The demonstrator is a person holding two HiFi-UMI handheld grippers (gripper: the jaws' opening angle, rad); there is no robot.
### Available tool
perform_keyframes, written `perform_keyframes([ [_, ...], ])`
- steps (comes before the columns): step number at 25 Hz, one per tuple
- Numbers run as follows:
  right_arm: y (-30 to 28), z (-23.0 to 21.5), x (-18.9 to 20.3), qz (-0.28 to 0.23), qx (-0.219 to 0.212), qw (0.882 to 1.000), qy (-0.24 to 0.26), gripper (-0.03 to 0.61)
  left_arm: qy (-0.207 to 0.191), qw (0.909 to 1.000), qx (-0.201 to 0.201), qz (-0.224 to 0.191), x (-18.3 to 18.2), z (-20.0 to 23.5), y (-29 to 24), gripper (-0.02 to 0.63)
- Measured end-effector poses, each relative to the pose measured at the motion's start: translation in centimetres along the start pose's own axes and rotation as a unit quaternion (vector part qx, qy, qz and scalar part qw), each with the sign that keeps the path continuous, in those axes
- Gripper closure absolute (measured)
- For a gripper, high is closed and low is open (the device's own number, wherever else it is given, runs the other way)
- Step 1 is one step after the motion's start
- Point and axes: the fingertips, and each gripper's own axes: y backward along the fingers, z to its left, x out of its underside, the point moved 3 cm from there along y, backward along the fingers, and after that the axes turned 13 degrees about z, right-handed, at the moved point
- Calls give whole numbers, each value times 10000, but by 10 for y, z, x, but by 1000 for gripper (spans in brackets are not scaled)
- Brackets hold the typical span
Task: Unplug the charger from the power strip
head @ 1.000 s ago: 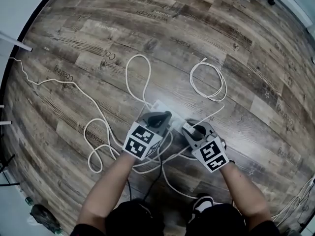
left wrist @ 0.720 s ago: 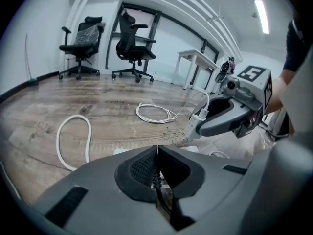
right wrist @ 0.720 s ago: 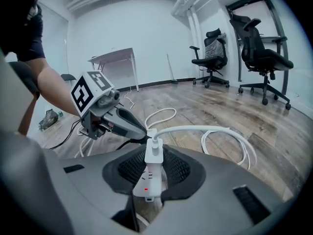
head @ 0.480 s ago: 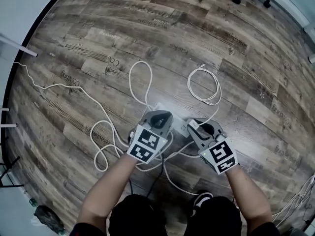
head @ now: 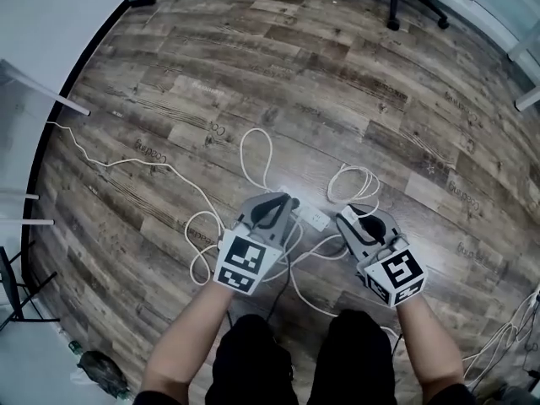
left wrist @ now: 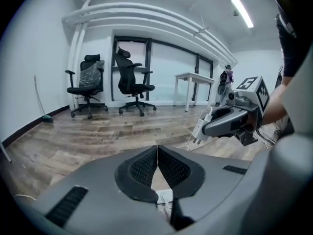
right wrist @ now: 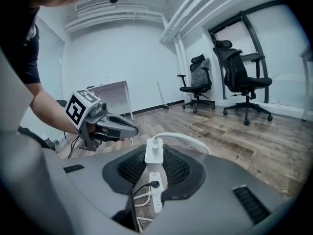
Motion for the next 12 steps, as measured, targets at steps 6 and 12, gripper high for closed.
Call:
perform_keyframes([
  [6, 92, 29, -78, -88, 60, 9999, -16, 471, 519, 9979, -187, -350, -67, -8, 102, 591],
  [12, 187, 61, -148, -95, 80, 9998, -174, 471, 706, 9962, -332, -396, -135, -30, 213, 590],
])
